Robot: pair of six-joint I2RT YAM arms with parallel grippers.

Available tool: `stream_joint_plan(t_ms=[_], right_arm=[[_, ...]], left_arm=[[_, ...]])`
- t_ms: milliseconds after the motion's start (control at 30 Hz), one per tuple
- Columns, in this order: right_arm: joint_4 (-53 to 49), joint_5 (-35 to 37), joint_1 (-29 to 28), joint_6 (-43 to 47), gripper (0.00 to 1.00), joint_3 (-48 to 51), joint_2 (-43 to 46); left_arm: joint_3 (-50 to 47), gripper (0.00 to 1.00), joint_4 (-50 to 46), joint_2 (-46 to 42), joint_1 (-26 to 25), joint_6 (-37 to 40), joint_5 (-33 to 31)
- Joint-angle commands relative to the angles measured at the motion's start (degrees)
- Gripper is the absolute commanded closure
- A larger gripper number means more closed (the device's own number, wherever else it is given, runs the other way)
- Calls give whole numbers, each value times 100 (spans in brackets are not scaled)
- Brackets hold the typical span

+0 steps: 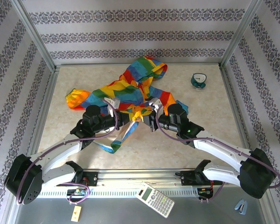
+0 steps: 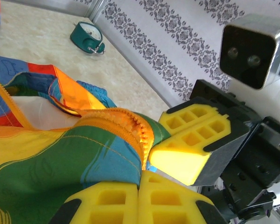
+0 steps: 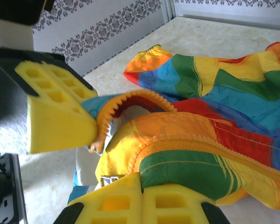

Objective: Zip up the jacket

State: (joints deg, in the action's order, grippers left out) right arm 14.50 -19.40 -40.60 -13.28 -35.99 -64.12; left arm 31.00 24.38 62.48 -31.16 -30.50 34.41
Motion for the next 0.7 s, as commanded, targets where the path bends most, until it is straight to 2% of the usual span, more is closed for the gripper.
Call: stream_joint_plan(t_ms=[0,200,433,667], right_arm=[[375,-64,53,-209,100,-152,-36],[638,-126,56,-462,100,-181,-236],[656,165,54,-606,100,-203,-320],[906,-123,111,-736,100,-113,-304]], left_arm=[[147,100,-78,94,-181,312,-86],[159,100,-279,124,-413,449,-362],[298,100,-452,-134,-626,432,-304],[125,100,-382,-517,-637,480,-611]])
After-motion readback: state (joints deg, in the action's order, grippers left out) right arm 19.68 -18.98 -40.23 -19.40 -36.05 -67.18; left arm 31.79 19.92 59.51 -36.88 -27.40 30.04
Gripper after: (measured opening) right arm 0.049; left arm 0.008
